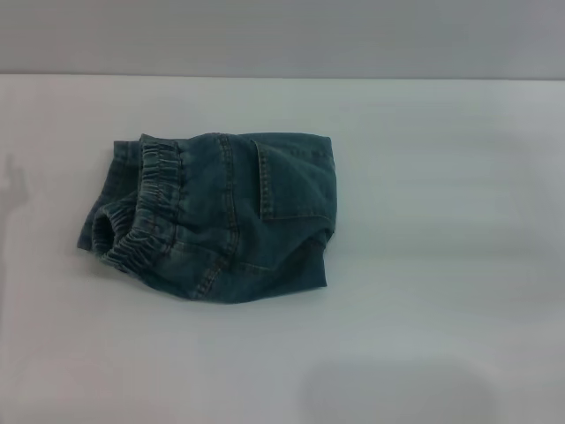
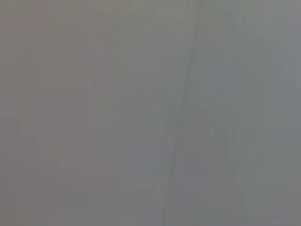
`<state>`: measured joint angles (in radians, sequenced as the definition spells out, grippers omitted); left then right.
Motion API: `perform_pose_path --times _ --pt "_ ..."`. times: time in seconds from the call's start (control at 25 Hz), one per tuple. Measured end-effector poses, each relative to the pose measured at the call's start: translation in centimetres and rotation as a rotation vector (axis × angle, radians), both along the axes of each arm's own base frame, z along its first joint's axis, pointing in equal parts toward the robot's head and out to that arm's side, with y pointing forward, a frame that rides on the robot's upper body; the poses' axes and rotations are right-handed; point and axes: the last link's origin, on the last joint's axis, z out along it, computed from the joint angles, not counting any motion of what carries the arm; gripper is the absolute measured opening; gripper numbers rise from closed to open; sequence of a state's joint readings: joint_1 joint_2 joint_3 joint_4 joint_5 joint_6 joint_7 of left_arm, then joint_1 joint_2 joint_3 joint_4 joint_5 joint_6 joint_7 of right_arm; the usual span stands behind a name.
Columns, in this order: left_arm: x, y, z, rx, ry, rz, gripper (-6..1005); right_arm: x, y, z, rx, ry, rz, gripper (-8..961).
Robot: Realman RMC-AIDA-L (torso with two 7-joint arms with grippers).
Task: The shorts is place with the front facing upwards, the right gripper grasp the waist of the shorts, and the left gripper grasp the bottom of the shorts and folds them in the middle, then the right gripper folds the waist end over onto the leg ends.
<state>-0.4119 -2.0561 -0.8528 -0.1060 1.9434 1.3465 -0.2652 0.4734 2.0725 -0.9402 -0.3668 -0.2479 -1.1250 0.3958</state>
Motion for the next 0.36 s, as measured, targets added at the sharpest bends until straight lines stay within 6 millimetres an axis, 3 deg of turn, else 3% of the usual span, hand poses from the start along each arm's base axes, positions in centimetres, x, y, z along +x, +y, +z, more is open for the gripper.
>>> perform_pose_path --times 0.16,0.28,0.36 --pt "0.2 0.4 0.1 0.006 -0.001 -0.004 341 1.7 -0.7 0.4 0.055 0.076 -0.07 576" --pt "0.5 0.8 0.2 0.005 0.0 -0.011 544 1.9 -0.8 0.2 0.056 0.052 -0.089 576" --pt "0.6 1.0 0.2 0.002 -0.001 -0.012 544 1.8 -0.6 0.0 0.056 0.023 -0.1 576"
